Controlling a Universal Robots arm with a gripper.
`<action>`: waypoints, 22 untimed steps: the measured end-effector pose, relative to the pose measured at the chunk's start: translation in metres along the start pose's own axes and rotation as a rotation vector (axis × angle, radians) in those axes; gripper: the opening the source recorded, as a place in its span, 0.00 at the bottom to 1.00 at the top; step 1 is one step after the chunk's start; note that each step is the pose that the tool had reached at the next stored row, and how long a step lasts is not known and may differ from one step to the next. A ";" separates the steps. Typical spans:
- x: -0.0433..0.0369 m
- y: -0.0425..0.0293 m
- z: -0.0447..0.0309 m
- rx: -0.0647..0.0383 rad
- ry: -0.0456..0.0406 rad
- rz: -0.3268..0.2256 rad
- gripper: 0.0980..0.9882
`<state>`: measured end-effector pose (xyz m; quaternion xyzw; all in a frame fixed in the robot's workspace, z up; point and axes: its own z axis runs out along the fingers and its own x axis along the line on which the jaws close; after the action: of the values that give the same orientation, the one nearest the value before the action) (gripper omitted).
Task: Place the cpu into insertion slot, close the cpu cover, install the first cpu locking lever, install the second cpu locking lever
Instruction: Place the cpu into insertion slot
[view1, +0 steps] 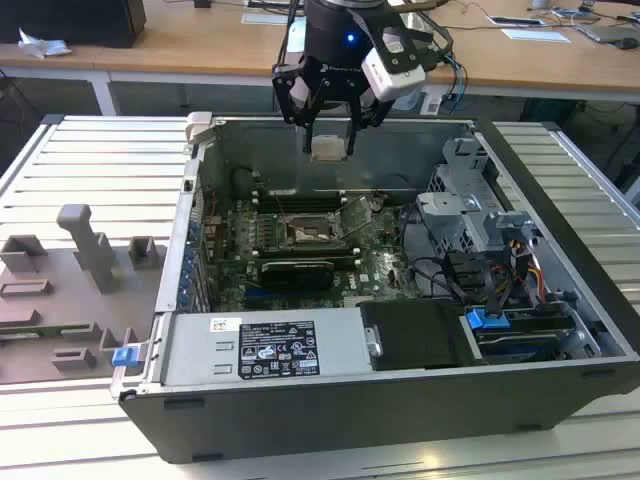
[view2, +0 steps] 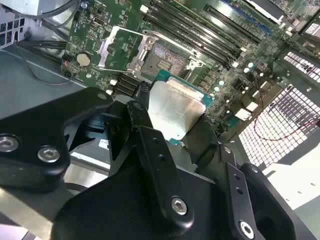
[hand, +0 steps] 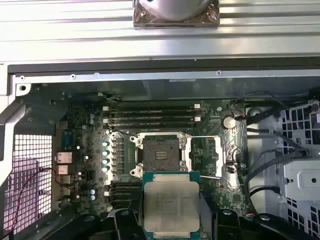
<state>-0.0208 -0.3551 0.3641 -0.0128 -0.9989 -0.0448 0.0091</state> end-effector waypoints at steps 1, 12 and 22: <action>0.0000 0.0000 0.0000 0.000 0.0000 0.000 0.50; 0.0000 0.0000 0.0003 -0.002 -0.0112 0.125 0.50; 0.0000 0.0000 0.0004 -0.004 -0.0169 0.189 0.50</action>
<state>-0.0208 -0.3551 0.3636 -0.1072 -0.9932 -0.0455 0.0048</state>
